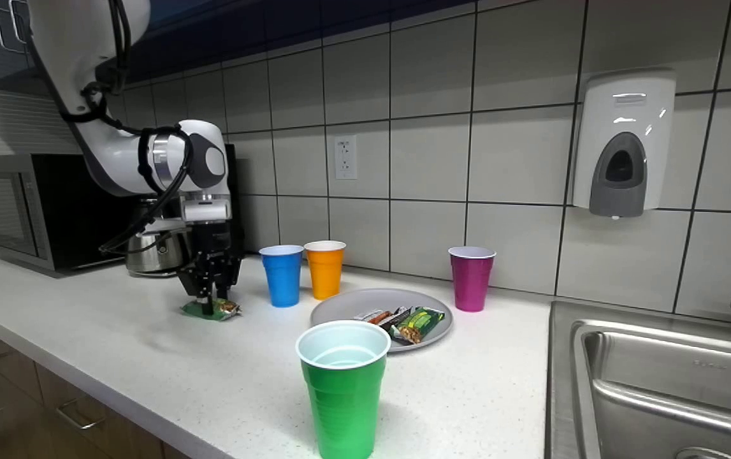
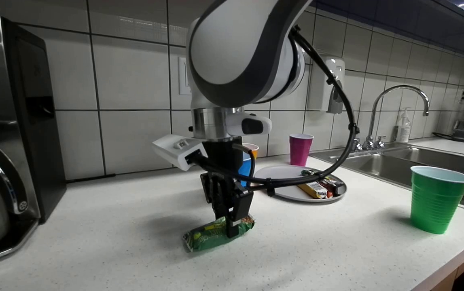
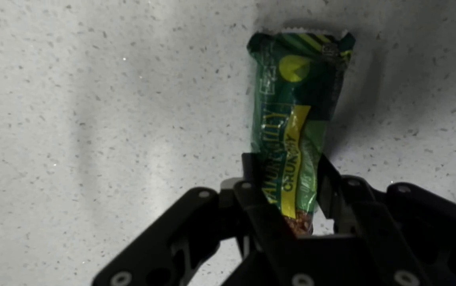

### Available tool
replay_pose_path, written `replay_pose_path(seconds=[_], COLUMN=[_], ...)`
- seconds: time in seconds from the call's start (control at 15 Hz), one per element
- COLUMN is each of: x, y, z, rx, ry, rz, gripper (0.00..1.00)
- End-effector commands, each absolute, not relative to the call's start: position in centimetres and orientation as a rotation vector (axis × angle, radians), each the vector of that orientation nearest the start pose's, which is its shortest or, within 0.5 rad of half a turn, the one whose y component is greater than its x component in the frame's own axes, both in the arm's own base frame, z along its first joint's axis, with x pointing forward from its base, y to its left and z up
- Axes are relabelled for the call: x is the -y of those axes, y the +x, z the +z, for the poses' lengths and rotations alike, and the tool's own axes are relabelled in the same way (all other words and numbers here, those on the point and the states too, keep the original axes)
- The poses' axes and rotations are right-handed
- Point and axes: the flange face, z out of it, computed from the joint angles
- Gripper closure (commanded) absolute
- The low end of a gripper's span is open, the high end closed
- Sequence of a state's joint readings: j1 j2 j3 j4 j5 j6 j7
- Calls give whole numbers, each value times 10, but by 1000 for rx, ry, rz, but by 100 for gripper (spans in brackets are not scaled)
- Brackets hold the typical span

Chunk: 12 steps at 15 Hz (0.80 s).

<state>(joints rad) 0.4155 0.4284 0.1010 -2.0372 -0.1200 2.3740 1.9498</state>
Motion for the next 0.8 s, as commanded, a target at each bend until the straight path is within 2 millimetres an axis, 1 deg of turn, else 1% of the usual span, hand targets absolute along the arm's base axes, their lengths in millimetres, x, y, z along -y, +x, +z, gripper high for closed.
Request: replay_pose_path(seconds=[0.0, 0.47, 0.73], x=[-288, -285, -283], y=[515, 512, 510], z=[229, 243, 253], rx=[-2048, -2020, -1963], ry=[-2490, -2493, -2519], rz=[-35, -70, -72], gripper=[88, 88, 88])
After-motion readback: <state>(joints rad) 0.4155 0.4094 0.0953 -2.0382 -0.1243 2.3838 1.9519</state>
